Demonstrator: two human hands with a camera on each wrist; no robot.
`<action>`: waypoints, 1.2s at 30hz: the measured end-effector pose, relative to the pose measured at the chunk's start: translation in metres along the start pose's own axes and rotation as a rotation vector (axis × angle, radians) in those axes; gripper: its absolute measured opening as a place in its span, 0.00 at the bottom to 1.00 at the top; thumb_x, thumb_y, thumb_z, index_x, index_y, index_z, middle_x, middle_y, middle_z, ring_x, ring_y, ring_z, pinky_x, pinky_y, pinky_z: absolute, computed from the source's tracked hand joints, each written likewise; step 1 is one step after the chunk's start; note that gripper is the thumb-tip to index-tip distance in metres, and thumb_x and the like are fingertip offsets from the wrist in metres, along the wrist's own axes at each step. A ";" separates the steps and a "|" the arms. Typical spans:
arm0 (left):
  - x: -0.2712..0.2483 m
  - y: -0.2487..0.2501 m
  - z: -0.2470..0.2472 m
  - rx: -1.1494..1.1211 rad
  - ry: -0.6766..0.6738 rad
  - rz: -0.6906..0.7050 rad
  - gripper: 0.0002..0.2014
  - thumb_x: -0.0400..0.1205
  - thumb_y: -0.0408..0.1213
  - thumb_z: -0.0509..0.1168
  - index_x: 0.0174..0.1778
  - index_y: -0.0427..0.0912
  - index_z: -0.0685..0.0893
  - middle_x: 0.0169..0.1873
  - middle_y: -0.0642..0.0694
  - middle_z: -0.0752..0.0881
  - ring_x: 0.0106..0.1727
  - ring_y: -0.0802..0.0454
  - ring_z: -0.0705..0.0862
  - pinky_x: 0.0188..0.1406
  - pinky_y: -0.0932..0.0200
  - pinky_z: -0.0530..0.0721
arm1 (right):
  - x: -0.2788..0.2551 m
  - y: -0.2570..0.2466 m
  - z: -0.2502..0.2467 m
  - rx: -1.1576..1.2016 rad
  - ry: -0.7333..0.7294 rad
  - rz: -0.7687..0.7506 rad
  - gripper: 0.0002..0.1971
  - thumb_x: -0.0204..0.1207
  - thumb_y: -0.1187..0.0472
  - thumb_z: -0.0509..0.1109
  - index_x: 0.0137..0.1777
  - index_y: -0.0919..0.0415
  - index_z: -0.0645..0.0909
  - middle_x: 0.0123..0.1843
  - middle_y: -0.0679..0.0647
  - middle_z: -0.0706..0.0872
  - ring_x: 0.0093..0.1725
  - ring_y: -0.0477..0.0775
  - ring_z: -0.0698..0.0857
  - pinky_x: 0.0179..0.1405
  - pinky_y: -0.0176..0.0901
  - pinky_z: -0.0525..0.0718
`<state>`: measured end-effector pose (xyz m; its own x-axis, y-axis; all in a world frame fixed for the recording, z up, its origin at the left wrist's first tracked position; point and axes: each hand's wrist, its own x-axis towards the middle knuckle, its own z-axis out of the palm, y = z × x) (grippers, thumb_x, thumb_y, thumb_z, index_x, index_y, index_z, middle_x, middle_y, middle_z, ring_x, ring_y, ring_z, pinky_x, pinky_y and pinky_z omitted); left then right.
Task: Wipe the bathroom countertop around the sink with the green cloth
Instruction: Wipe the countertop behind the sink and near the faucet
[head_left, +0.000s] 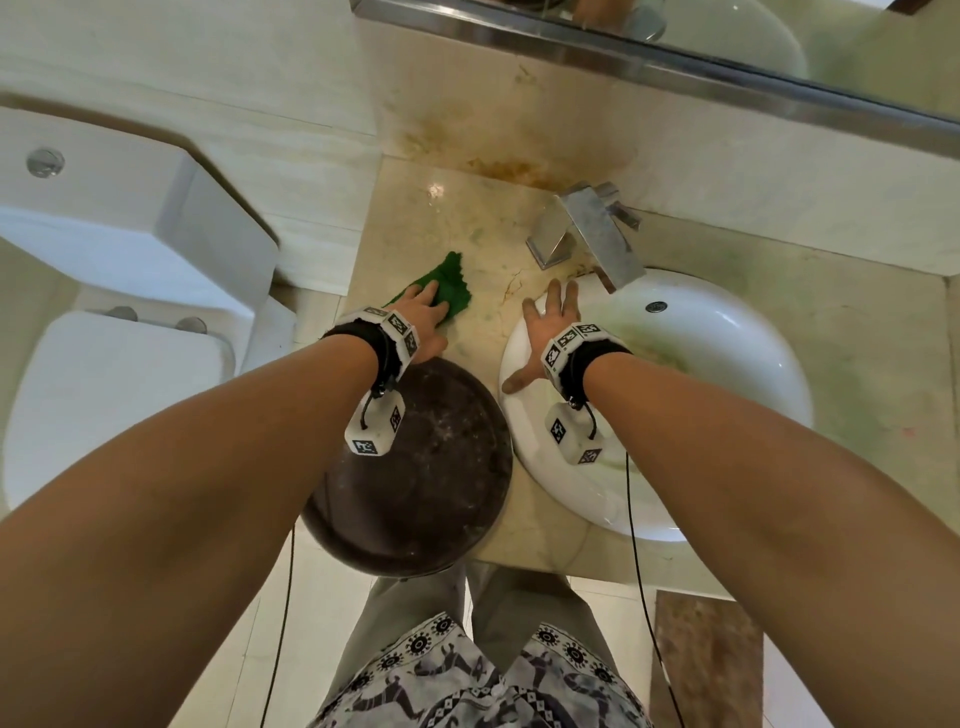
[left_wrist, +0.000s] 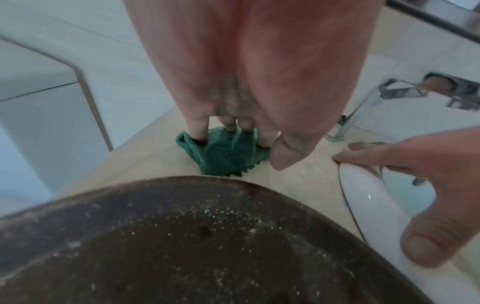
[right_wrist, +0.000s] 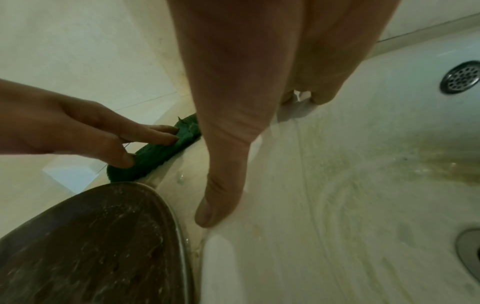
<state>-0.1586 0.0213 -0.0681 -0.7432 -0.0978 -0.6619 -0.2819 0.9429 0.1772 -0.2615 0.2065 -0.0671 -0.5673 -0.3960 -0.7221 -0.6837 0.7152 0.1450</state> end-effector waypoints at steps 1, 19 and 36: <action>-0.002 0.003 0.000 0.015 0.000 0.024 0.30 0.87 0.48 0.53 0.86 0.48 0.56 0.86 0.44 0.44 0.86 0.40 0.45 0.83 0.42 0.54 | 0.000 0.000 -0.001 -0.009 0.000 0.001 0.77 0.44 0.19 0.71 0.85 0.60 0.37 0.83 0.73 0.31 0.80 0.78 0.30 0.80 0.73 0.42; 0.001 0.014 -0.019 0.042 0.177 0.171 0.31 0.76 0.28 0.72 0.74 0.56 0.78 0.79 0.50 0.68 0.75 0.41 0.73 0.71 0.50 0.76 | -0.007 -0.003 0.004 0.157 0.072 -0.017 0.72 0.52 0.22 0.73 0.85 0.57 0.36 0.83 0.70 0.30 0.81 0.75 0.28 0.81 0.71 0.39; 0.023 0.033 -0.016 0.096 0.182 0.220 0.31 0.75 0.43 0.76 0.76 0.49 0.77 0.74 0.44 0.70 0.74 0.40 0.67 0.70 0.46 0.75 | 0.002 -0.015 0.006 0.165 0.056 0.049 0.73 0.51 0.24 0.74 0.85 0.56 0.33 0.83 0.69 0.30 0.80 0.75 0.26 0.78 0.75 0.36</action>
<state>-0.1948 0.0451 -0.0663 -0.8788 0.0646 -0.4728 -0.0502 0.9728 0.2263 -0.2493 0.1987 -0.0746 -0.6258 -0.3865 -0.6775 -0.5728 0.8173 0.0628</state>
